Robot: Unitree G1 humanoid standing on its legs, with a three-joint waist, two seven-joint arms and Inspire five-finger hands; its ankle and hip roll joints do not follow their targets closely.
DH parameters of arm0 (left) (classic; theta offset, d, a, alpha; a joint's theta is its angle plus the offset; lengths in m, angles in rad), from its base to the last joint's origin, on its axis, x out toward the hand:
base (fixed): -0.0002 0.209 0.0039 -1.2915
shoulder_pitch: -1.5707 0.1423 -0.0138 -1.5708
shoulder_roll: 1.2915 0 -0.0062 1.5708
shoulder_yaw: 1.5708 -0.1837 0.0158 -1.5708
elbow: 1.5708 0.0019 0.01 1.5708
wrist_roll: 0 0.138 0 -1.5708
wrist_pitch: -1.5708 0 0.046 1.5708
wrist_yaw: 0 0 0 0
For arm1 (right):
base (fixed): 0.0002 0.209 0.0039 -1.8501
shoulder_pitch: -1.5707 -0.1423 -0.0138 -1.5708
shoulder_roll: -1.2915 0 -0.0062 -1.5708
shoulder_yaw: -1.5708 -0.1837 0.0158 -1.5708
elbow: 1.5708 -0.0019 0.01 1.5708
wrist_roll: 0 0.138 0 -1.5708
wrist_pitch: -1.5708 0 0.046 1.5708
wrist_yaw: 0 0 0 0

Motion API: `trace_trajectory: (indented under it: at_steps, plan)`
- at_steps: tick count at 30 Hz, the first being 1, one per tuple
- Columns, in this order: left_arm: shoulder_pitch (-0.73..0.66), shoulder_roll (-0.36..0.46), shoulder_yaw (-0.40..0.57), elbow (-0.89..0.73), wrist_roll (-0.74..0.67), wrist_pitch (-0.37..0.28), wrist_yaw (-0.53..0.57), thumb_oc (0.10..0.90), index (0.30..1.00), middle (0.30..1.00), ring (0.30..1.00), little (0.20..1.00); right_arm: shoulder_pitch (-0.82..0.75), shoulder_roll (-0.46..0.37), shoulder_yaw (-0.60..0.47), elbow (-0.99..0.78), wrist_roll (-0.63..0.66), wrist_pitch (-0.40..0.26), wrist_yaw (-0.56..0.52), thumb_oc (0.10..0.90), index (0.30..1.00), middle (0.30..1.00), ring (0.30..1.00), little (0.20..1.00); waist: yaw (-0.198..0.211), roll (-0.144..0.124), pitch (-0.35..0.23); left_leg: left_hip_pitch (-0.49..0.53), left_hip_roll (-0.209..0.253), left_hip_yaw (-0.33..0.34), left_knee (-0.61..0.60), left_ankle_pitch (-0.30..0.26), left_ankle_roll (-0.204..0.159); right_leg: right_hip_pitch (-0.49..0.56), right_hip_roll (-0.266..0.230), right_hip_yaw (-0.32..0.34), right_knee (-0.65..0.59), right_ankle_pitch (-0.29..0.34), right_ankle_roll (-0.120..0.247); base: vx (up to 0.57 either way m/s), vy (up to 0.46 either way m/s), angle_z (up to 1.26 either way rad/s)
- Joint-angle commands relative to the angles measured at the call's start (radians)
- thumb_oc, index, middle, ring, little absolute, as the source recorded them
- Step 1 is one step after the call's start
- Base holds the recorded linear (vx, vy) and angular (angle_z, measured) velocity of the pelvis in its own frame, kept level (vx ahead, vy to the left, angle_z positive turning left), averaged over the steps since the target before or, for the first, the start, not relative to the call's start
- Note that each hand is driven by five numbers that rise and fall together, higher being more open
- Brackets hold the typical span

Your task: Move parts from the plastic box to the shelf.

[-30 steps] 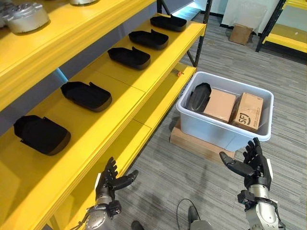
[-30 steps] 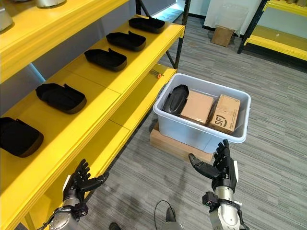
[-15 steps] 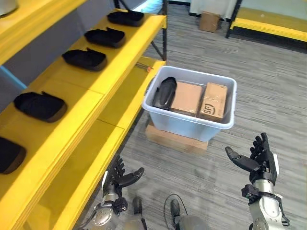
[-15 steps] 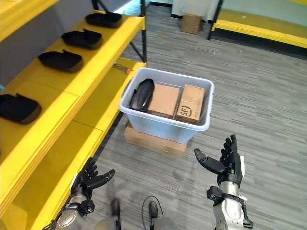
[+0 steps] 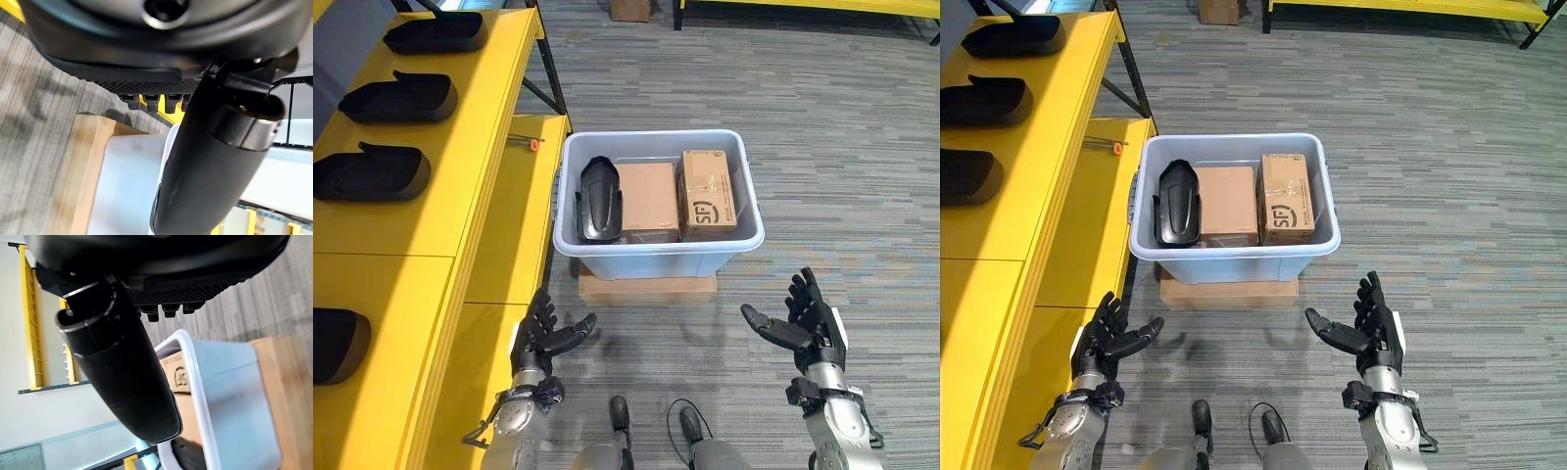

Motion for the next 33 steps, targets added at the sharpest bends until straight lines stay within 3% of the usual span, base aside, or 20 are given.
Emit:
trace_trajectory:
  at_steps: [1,9,10,12,14,15,18,19,24,27,29,30,33]
  plan:
    - [0.028,0.046,0.04,-0.086,-0.01,-0.087,0.006,0.9,1.0,1.0,1.0,1.0,-0.016,-0.037,-0.057,-0.109,0.012,-0.083,-0.004,0.9,1.0,1.0,1.0,1.0,-0.001,-0.034,-0.113,-0.118,0.105,-0.009,0.165,-0.064,-0.06,-0.038,-0.075,-0.064,0.039,-0.003,0.095,0.03,0.113,-0.12]
    - [0.012,0.068,0.03,-0.092,-0.007,-0.082,0.012,0.9,1.0,1.0,1.0,1.0,-0.042,-0.034,-0.048,-0.109,0.006,-0.086,-0.011,0.9,1.0,1.0,1.0,1.0,0.004,-0.046,-0.099,-0.14,0.059,-0.011,0.215,-0.123,-0.018,-0.072,-0.111,-0.061,0.105,0.017,0.128,0.01,0.136,-0.02]
    - [0.008,0.078,0.04,-0.097,-0.004,-0.082,0.019,0.9,1.0,1.0,1.0,1.0,-0.043,-0.031,-0.041,-0.111,0.007,-0.083,-0.005,0.9,1.0,1.0,1.0,1.0,-0.004,-0.046,-0.084,-0.131,0.041,-0.02,0.203,-0.129,0.003,-0.129,-0.102,-0.06,0.211,0.076,0.142,-0.02,0.188,0.05]
    - [0.006,0.082,0.045,-0.1,-0.004,-0.084,0.022,0.9,1.0,1.0,1.0,1.0,-0.047,-0.032,-0.04,-0.112,0.008,-0.083,-0.005,0.9,1.0,1.0,1.0,1.0,-0.008,-0.043,-0.075,-0.129,0.04,-0.018,0.199,-0.128,0.005,-0.154,-0.088,-0.061,0.251,0.093,0.146,-0.05,0.157,0.02]
    - [-0.007,0.092,0.05,-0.1,0.003,-0.084,0.037,0.9,1.0,1.0,1.0,1.0,-0.054,-0.034,-0.029,-0.112,0.008,-0.084,-0.006,0.9,1.0,1.0,1.0,1.0,-0.007,-0.032,-0.054,-0.113,0.044,-0.006,0.186,-0.129,0.011,-0.199,-0.081,-0.12,0.334,0.091,0.133,-0.04,0.171,0.02]
    - [-0.012,0.095,0.056,-0.101,0.012,-0.082,0.044,0.9,1.0,1.0,1.0,1.0,-0.055,-0.031,-0.025,-0.113,0.004,-0.084,-0.01,0.9,1.0,1.0,1.0,1.0,0.002,-0.031,-0.049,-0.093,0.044,0.012,0.178,-0.138,0.011,-0.218,-0.102,-0.188,0.344,0.1,0.121,0.05,0.126,-0.11]
    - [-0.008,0.094,0.068,-0.1,0.017,-0.085,0.04,0.9,1.0,1.0,1.0,1.0,-0.056,-0.029,-0.022,-0.099,0.004,-0.078,-0.012,0.9,1.0,1.0,1.0,1.0,-0.007,-0.036,-0.04,-0.033,0.04,0.026,0.135,-0.142,0.005,-0.241,-0.094,-0.259,0.24,0.105,0.109,0.11,0.051,-0.34]
    - [-0.007,0.091,0.068,-0.098,0.017,-0.086,0.039,0.9,1.0,1.0,1.0,1.0,-0.056,-0.029,-0.024,-0.093,0.007,-0.075,-0.011,0.9,1.0,1.0,1.0,1.0,-0.011,-0.046,-0.037,-0.013,0.032,0.031,0.121,-0.145,0.003,-0.263,-0.097,-0.27,0.161,0.14,0.114,0.1,-0.001,-0.22]
    - [-0.004,0.073,0.065,-0.088,0.027,-0.085,0.039,0.9,1.0,1.0,1.0,1.0,-0.055,-0.035,-0.018,-0.098,0.002,-0.082,-0.007,0.9,1.0,1.0,1.0,1.0,-0.02,-0.054,-0.026,0.033,0.022,0.031,0.109,-0.162,-0.008,-0.304,-0.101,-0.267,0.04,0.203,0.134,0.1,-0.008,-0.06]
    - [0.019,0.046,0.065,-0.091,0.024,-0.086,0.025,0.9,1.0,1.0,1.0,1.0,-0.03,-0.043,-0.016,-0.119,0.004,-0.077,0.009,0.9,1.0,1.0,1.0,1.0,-0.02,-0.069,-0.045,0.069,0.003,0.024,0.105,-0.185,-0.015,-0.262,-0.108,-0.266,0.025,0.214,0.13,0.2,-0.075,0.45]
    - [0.037,0.027,0.059,-0.095,0.018,-0.08,0.02,0.9,1.0,1.0,1.0,1.0,-0.023,-0.051,-0.026,-0.132,0.006,-0.073,0.01,0.9,1.0,1.0,1.0,1.0,-0.023,-0.053,-0.071,0.084,0.019,0.009,0.099,-0.187,-0.026,-0.226,-0.093,-0.281,0.017,0.202,0.119,0.29,-0.224,0.44]
    - [0.048,0.022,0.06,-0.092,0.014,-0.074,0.016,0.9,1.0,1.0,1.0,1.0,-0.016,-0.06,-0.034,-0.131,0.006,-0.068,0.006,0.9,1.0,1.0,1.0,1.0,-0.023,-0.037,-0.09,0.096,0.046,0.002,0.08,-0.179,-0.043,-0.209,-0.078,-0.289,0.024,0.167,0.103,0.23,-0.211,0.07]
    - [0.047,0.018,0.058,-0.099,0.007,-0.074,0.014,0.9,1.0,1.0,1.0,1.0,-0.014,-0.067,-0.038,-0.132,0.005,-0.067,0.006,0.9,1.0,1.0,1.0,1.0,-0.024,-0.025,-0.096,0.1,0.064,0.002,0.072,-0.172,-0.057,-0.205,-0.066,-0.292,0.033,0.143,0.092,0.12,-0.115,0.07]
